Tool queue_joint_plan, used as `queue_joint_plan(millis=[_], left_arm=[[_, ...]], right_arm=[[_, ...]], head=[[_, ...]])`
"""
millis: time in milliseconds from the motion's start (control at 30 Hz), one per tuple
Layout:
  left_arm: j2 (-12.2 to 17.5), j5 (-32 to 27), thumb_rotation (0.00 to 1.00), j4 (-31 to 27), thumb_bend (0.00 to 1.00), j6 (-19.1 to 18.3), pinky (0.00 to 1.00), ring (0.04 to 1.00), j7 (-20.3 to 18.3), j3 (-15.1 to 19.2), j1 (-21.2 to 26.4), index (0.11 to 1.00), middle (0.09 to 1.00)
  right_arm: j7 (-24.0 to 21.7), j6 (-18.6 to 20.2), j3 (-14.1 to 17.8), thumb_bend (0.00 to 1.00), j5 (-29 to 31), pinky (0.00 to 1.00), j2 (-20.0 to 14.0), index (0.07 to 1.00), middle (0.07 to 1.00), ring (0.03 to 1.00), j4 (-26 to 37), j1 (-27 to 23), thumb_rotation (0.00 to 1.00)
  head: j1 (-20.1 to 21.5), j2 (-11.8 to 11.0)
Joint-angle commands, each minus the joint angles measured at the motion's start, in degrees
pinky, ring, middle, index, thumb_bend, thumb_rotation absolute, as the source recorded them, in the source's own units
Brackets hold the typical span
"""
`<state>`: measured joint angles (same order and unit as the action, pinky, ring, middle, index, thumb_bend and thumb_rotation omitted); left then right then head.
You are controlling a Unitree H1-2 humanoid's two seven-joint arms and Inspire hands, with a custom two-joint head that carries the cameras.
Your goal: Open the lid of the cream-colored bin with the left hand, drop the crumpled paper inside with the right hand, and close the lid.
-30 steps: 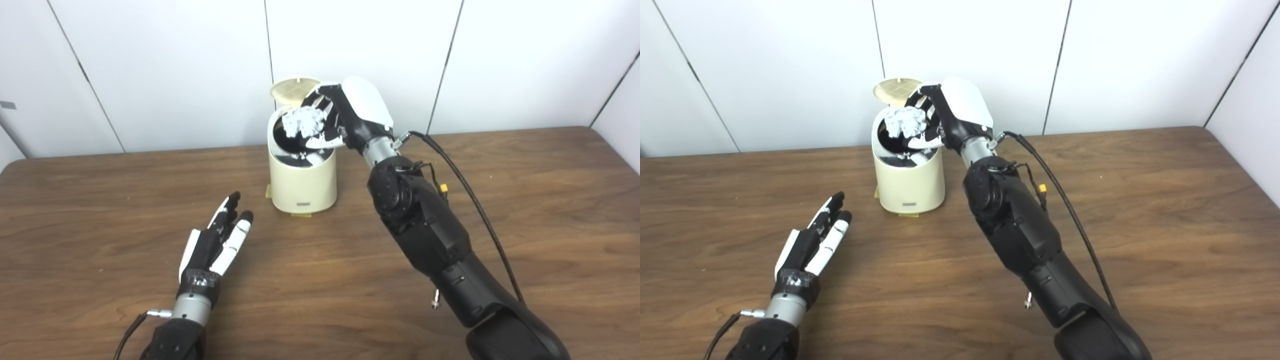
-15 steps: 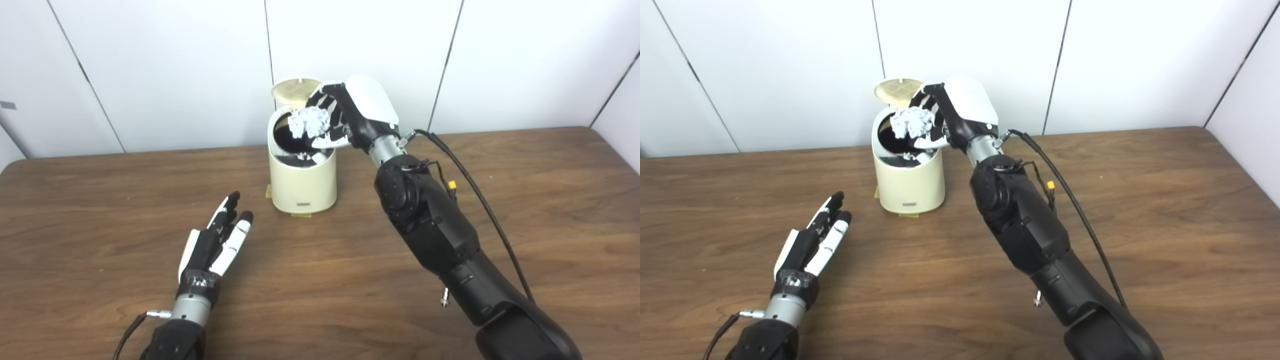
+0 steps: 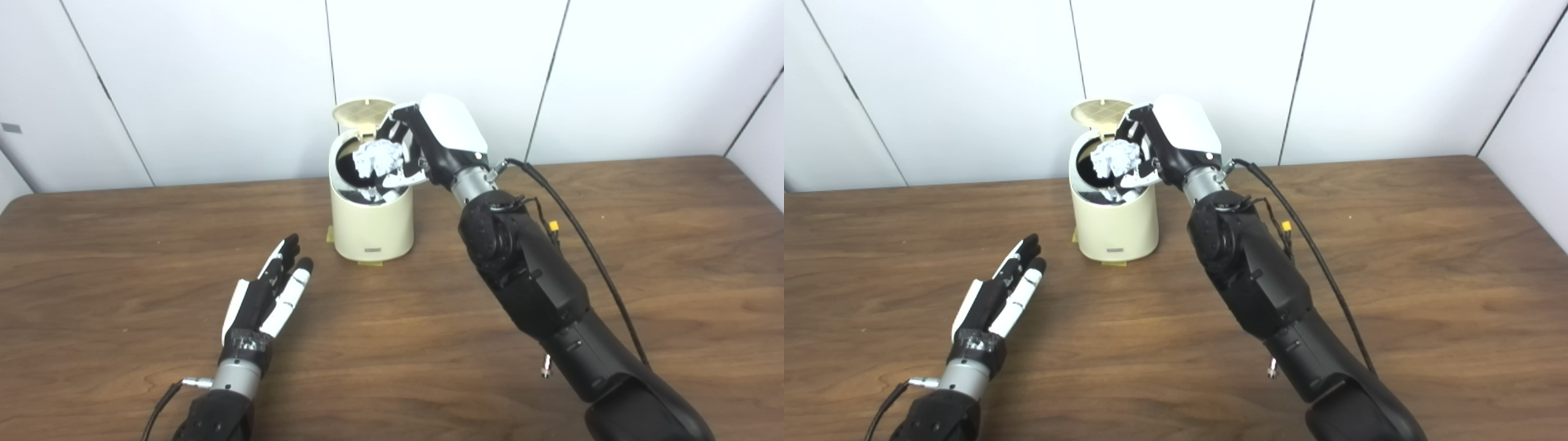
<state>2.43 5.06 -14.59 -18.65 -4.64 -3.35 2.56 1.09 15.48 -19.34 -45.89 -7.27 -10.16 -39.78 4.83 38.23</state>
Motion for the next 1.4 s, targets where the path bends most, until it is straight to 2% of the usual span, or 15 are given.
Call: queue_joint_plan(millis=[0,233,400,767,800,833,867,900,933,967,1033,1167,1367], left_arm=[[0.01,-0.12,0.68,-1.71,0.53,1.58,1.00,1.000,0.17,-0.11,2.29,1.000,0.983],[0.54,1.31,0.70,-1.52,0.52,1.83,1.00,1.000,0.39,-0.73,2.24,1.000,0.979],[0.53,1.90,0.70,-1.41,0.51,1.96,1.00,0.991,0.35,-0.98,2.47,0.996,0.969],[0.04,2.18,0.69,-1.41,0.52,1.78,1.00,0.989,0.60,-1.02,2.51,1.000,0.964],[-0.04,2.15,0.69,-1.45,0.52,1.59,1.00,0.989,0.64,-0.95,2.50,1.000,0.962],[-0.08,2.07,0.69,-1.40,0.52,1.67,1.00,0.992,0.65,-0.89,2.49,1.000,0.963],[-0.13,1.88,0.69,-1.23,0.52,1.91,1.00,0.993,0.64,-0.78,2.51,1.000,0.966],[-0.20,1.60,0.69,-1.00,0.52,2.18,1.00,0.996,0.63,-0.64,2.56,1.000,0.970],[-0.24,1.51,0.68,-0.84,0.52,2.30,1.00,0.998,0.65,-0.55,2.60,1.000,0.973],[-0.23,1.51,0.68,-0.69,0.52,2.45,1.00,0.998,0.67,-0.52,2.64,1.000,0.973],[-0.19,1.67,0.68,-0.56,0.51,2.47,1.00,0.996,0.71,-0.50,2.73,1.000,0.972],[-0.12,1.64,0.69,-0.34,0.52,2.45,1.00,0.998,0.67,-0.41,2.93,1.000,0.976],[-0.36,1.47,0.67,0.02,0.50,2.46,1.00,0.998,0.98,-0.02,3.31,1.000,0.975]], right_arm=[[0.14,-0.13,0.51,0.91,-0.63,0.07,-0.77,0.612,0.239,0.134,1.74,-2.82,0.17],[-0.70,0.20,0.25,0.97,-1.57,0.07,-1.35,0.580,0.219,0.127,1.40,-3.61,0.18],[-1.29,0.49,0.38,0.98,-1.50,0.05,-1.37,0.605,0.186,0.099,1.60,-3.79,0.18],[-1.21,0.28,0.36,1.00,-1.69,0.05,-1.74,0.661,0.192,0.098,1.83,-3.60,0.19],[-1.11,-0.04,0.67,1.00,-1.16,0.05,-1.73,0.661,0.198,0.105,2.10,-3.48,0.19],[-0.62,-0.69,1.05,0.99,-0.57,0.12,-1.72,0.652,0.303,0.202,2.52,-3.24,0.17],[0.34,-1.68,1.58,0.96,0.18,0.28,-1.61,0.632,0.491,0.391,2.95,-2.92,0.14],[1.51,-2.82,2.21,0.93,1.01,0.35,-1.41,0.607,0.542,0.446,3.33,-2.59,0.09],[2.62,-3.76,2.72,0.73,1.58,0.38,-1.23,0.549,0.552,0.461,3.84,-2.25,0.11],[3.40,-4.24,3.24,0.62,1.93,0.38,-1.01,0.530,0.536,0.429,4.48,-1.93,0.05],[4.47,-4.72,4.26,0.52,2.65,0.32,-0.57,0.518,0.509,0.394,5.64,-1.42,0.01],[5.41,-4.10,6.73,0.50,4.84,0.30,0.43,0.517,0.500,0.381,7.85,-0.53,0.00],[2.92,-0.75,10.26,0.49,8.42,0.30,0.91,0.516,0.494,0.384,12.73,1.40,0.00]], head=[[0.04,0.02],[0.44,-0.15],[0.51,-0.04],[0.31,0.07],[0.26,0.10],[0.30,0.16],[0.28,0.11],[0.27,0.05],[0.23,0.02],[0.14,-0.05],[0.09,-0.10],[0.01,-0.22],[0.05,-0.51]])
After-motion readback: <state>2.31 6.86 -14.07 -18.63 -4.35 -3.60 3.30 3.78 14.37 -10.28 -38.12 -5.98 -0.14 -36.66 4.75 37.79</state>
